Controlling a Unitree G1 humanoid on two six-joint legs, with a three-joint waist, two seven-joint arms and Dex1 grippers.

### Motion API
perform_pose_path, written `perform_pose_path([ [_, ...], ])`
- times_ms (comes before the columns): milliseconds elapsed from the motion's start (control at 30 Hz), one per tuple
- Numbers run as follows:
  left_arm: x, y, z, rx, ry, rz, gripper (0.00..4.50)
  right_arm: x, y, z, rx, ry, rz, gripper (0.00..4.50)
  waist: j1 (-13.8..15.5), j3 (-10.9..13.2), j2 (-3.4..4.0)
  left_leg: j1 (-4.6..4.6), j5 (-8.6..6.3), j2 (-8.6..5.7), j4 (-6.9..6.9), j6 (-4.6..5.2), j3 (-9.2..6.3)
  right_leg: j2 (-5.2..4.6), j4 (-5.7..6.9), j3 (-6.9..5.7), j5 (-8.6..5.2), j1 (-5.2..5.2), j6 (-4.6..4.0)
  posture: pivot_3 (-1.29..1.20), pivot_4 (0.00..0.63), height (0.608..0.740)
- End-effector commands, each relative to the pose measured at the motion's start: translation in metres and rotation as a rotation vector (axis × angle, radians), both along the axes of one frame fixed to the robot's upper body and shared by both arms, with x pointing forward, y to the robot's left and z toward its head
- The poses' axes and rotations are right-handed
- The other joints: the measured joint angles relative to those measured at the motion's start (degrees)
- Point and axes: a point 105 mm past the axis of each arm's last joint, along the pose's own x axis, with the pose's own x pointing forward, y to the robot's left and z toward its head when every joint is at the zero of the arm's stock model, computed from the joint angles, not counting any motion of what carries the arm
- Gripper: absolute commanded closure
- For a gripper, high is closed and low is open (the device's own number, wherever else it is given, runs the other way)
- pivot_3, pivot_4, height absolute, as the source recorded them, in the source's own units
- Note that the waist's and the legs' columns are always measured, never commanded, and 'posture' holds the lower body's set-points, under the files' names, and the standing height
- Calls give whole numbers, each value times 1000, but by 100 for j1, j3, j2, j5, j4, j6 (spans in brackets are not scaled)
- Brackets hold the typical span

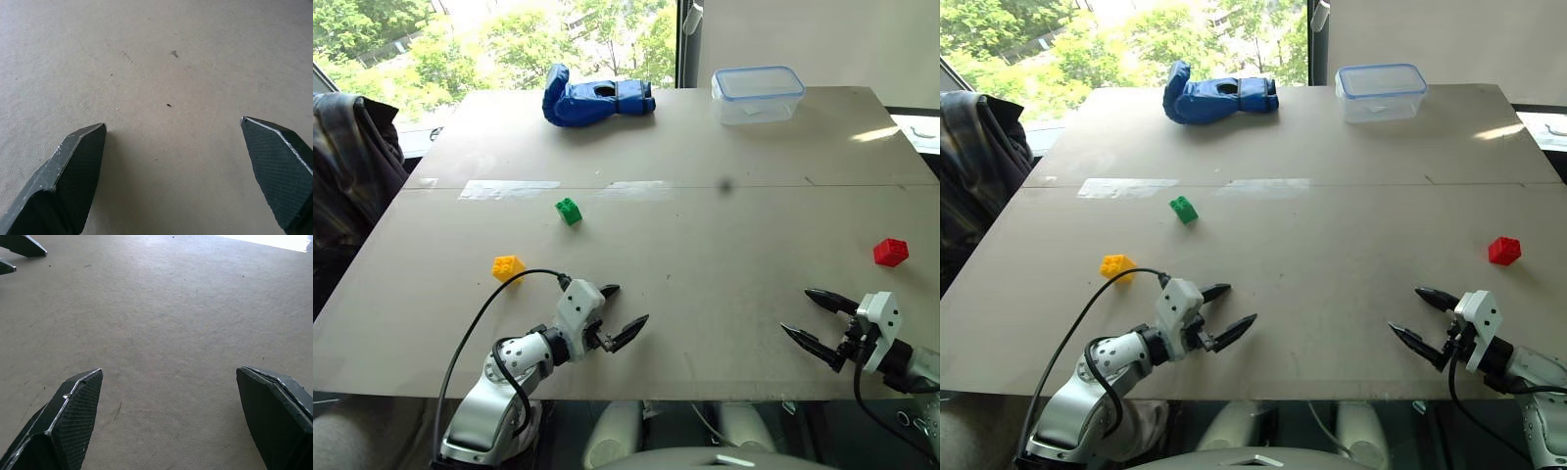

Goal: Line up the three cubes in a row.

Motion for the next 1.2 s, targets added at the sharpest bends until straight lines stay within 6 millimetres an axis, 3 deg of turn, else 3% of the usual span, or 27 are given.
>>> perform_pose_path([
  [33,-5,4,-12,14,68,23,14,1,1,7,-2,-32,13,0,0,0,0,0,0,0,0,0,0,0,0,0,0,0,0,0,150,740],
  [767,0,-2,-2,-27,43,-37,14,1,-4,13,-12,-68,-45,0,13,1,-1,-1,0,-1,0,0,0,0,0,-1,0,0,0,0,150,740],
  [900,3,-13,18,-53,-4,-122,14,14,-27,25,-7,-142,-200,0,17,5,-7,-3,0,-2,2,0,-1,0,0,-2,0,0,0,0,150,740],
  [1067,9,-32,51,-86,-65,-272,14,32,-75,33,-37,-167,-534,0,21,14,-21,-12,1,-5,3,-2,-5,2,0,-6,1,-7,0,0,150,740],
  [1200,5,-51,85,-98,-89,-478,14,31,-96,26,-30,-113,-684,0,13,14,-21,-31,14,-7,3,-24,-16,4,0,-13,2,-22,-2,0,150,740],
])
